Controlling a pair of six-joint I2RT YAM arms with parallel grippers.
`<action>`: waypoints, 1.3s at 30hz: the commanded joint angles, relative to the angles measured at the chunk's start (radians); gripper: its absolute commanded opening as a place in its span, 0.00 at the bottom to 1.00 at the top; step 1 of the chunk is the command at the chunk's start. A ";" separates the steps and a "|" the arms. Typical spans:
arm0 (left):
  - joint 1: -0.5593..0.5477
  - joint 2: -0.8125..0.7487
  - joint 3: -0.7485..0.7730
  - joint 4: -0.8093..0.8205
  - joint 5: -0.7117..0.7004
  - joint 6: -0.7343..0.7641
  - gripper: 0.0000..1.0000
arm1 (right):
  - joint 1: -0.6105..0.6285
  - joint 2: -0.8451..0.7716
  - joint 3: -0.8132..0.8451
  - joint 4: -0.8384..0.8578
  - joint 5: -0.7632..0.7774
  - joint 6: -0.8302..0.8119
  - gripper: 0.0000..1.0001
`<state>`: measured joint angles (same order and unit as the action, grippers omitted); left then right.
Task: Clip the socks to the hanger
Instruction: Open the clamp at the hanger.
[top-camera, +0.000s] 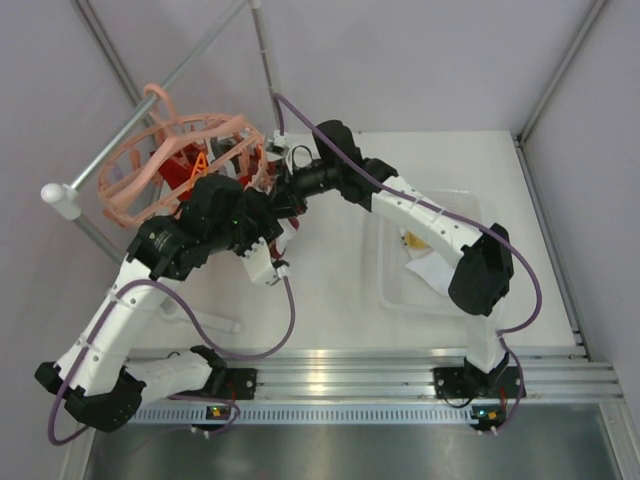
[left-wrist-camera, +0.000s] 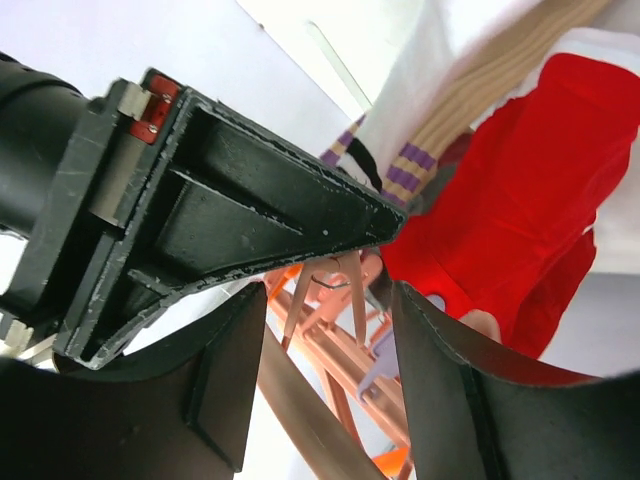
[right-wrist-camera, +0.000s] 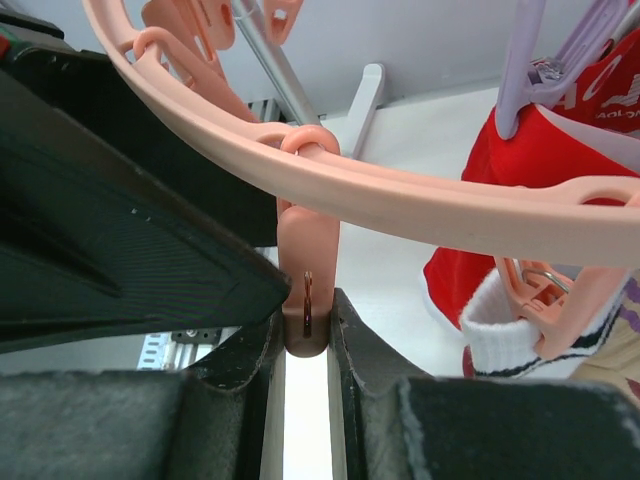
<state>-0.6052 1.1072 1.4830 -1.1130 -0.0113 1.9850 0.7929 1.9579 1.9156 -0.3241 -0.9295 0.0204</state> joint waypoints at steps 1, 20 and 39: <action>-0.004 0.000 0.036 0.051 -0.104 0.201 0.58 | -0.009 -0.036 -0.016 0.077 -0.035 0.010 0.00; -0.004 -0.007 -0.053 0.200 -0.128 0.163 0.55 | 0.005 -0.077 -0.049 0.108 -0.069 -0.063 0.00; -0.004 -0.044 -0.113 0.255 -0.116 0.098 0.00 | -0.029 -0.116 -0.096 0.109 -0.052 -0.102 0.53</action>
<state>-0.6086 1.0836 1.3796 -0.9348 -0.1429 1.9957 0.7849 1.9171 1.8233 -0.2375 -0.9546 -0.0597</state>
